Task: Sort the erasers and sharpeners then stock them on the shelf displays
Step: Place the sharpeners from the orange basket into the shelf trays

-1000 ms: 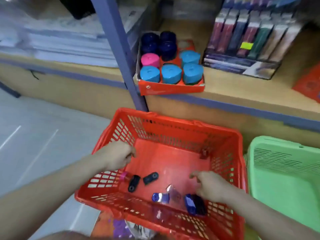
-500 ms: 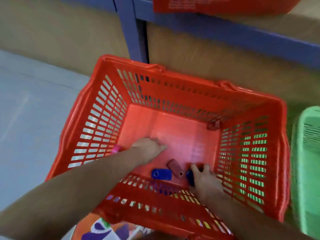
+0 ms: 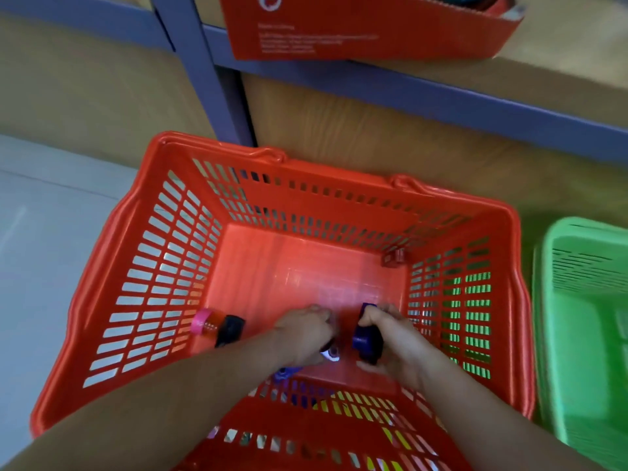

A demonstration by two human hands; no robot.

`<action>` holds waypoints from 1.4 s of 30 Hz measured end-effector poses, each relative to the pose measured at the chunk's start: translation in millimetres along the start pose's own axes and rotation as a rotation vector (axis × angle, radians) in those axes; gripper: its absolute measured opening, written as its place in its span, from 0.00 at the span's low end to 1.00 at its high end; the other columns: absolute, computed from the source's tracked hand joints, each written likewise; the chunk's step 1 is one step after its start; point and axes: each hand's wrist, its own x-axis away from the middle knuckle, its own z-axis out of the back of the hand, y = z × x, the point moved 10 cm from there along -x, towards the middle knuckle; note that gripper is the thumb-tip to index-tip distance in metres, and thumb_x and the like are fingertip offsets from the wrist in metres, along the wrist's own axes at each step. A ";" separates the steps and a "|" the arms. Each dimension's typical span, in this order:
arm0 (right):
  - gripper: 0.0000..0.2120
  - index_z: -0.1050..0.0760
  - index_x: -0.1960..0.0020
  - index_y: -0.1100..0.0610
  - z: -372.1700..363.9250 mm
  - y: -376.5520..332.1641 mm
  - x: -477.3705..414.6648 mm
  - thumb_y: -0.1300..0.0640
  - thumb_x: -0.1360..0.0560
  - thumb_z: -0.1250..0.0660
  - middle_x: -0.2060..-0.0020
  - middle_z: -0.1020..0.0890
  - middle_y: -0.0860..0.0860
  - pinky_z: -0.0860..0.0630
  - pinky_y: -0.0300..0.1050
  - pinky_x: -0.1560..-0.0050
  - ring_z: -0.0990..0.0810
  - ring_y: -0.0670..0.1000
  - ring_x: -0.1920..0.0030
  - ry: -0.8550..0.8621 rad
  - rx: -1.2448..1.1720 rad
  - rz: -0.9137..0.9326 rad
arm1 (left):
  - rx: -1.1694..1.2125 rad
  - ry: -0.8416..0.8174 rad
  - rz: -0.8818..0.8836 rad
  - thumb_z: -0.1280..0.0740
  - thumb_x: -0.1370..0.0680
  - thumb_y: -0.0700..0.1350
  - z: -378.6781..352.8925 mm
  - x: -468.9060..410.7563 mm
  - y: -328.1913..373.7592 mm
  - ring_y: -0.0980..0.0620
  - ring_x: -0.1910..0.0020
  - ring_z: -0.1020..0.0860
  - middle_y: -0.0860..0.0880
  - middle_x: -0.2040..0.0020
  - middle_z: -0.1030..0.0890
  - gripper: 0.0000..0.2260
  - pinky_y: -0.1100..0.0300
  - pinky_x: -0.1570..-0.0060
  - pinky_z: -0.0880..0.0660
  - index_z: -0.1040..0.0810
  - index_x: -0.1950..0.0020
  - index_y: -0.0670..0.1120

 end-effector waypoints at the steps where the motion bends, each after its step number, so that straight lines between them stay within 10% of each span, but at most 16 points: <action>1: 0.10 0.29 0.52 0.50 -3.5 -0.8 2.9 0.59 0.30 0.33 0.52 0.24 0.56 0.21 0.55 0.54 0.23 0.55 0.54 -0.042 -0.070 -0.012 | 0.102 0.053 0.058 0.31 0.25 0.54 8.5 0.7 -12.2 0.44 0.43 0.25 0.44 0.43 0.24 0.17 0.54 0.46 0.28 0.25 0.42 0.46; 6: 0.15 0.27 0.49 0.57 -16.7 -15.2 27.5 0.58 0.35 0.32 0.61 0.23 0.57 0.22 0.51 0.57 0.22 0.53 0.61 -0.188 -0.313 -0.053 | 1.268 0.385 0.363 0.30 0.24 0.50 74.7 42.7 -71.1 0.53 0.71 0.23 0.51 0.68 0.20 0.07 0.61 0.71 0.29 0.22 0.56 0.47; 11: 0.17 0.28 0.49 0.54 -42.4 -56.0 79.4 0.57 0.37 0.30 0.55 0.20 0.57 0.22 0.47 0.62 0.19 0.53 0.59 -0.376 -0.438 0.092 | 1.855 0.292 0.170 0.30 0.29 0.49 143.7 88.1 -13.6 0.46 0.67 0.18 0.43 0.59 0.19 0.08 0.59 0.68 0.21 0.22 0.53 0.47; 23: 0.41 0.22 0.40 0.49 -5.7 -161.4 246.4 0.50 0.52 0.14 0.52 0.15 0.54 0.21 0.44 0.66 0.16 0.52 0.62 -0.485 -0.445 0.643 | 1.222 0.476 0.078 0.27 0.32 0.45 293.1 159.2 60.8 0.54 0.69 0.25 0.51 0.64 0.19 0.18 0.62 0.75 0.30 0.26 0.44 0.47; 29: 0.25 0.23 0.41 0.64 46.6 -184.3 313.9 0.59 0.37 0.25 0.50 0.16 0.64 0.20 0.49 0.57 0.16 0.58 0.52 -0.450 -0.361 0.772 | 0.762 0.718 0.110 0.27 0.38 0.52 363.4 187.3 99.3 0.56 0.64 0.25 0.50 0.60 0.19 0.16 0.52 0.58 0.25 0.25 0.54 0.52; 42: 0.14 0.19 0.55 0.46 189.7 -223.3 408.9 0.57 0.36 0.19 0.65 0.17 0.47 0.23 0.35 0.61 0.22 0.43 0.67 -0.020 0.480 1.144 | 0.393 0.938 -0.049 0.23 0.37 0.50 432.6 196.9 244.6 0.61 0.57 0.22 0.60 0.55 0.21 0.21 0.69 0.54 0.27 0.24 0.47 0.60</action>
